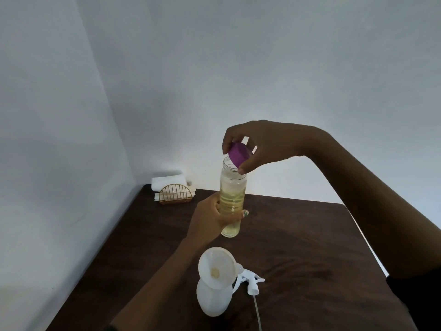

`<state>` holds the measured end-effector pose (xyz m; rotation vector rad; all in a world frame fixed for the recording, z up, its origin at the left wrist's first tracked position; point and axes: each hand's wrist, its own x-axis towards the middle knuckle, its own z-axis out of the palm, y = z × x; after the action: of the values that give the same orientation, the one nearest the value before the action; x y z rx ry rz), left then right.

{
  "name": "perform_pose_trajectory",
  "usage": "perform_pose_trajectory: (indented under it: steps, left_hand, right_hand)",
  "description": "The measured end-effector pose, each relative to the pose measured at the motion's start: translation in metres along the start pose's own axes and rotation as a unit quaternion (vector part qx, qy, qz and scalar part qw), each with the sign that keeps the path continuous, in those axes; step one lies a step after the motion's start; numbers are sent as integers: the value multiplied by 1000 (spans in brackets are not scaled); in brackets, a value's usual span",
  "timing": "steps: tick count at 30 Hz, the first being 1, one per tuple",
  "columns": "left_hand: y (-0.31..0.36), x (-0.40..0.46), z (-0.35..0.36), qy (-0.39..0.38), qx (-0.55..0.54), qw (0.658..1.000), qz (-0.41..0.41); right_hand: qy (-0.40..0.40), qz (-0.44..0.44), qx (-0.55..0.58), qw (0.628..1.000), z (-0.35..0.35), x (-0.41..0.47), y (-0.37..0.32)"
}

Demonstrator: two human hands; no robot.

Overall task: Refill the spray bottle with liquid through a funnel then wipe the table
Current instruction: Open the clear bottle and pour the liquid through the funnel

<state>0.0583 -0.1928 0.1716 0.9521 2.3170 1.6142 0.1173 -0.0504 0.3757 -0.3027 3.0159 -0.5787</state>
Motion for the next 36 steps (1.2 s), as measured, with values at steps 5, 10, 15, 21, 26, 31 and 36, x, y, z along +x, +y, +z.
perform_pose_trajectory:
  steps: [5, 10, 15, 21, 26, 31, 36]
  left_hand:
    - [-3, -1, 0, 7, -11, 1000, 1]
    - [-5, -2, 0, 11, -12, 1000, -4]
    - [-8, -5, 0, 18, -9, 1000, -16]
    - [-9, -8, 0, 29, -3, 999, -21]
    - [-8, -13, -1, 33, 6, 999, -27]
    - [-6, -16, -2, 37, 20, 999, -28]
    - [-6, -19, -2, 35, 22, 999, -31]
  right_hand:
    - [57, 11, 133, 989, 7, -12, 20]
    - [178, 4, 334, 925, 31, -35, 43]
    - [315, 121, 468, 817, 109, -60, 81]
    - [294, 292, 422, 806, 249, -110, 119]
    - [232, 412, 364, 802, 346, -148, 120]
    - [170, 482, 285, 811, 383, -167, 111]
    - [165, 495, 233, 820, 371, -162, 101]
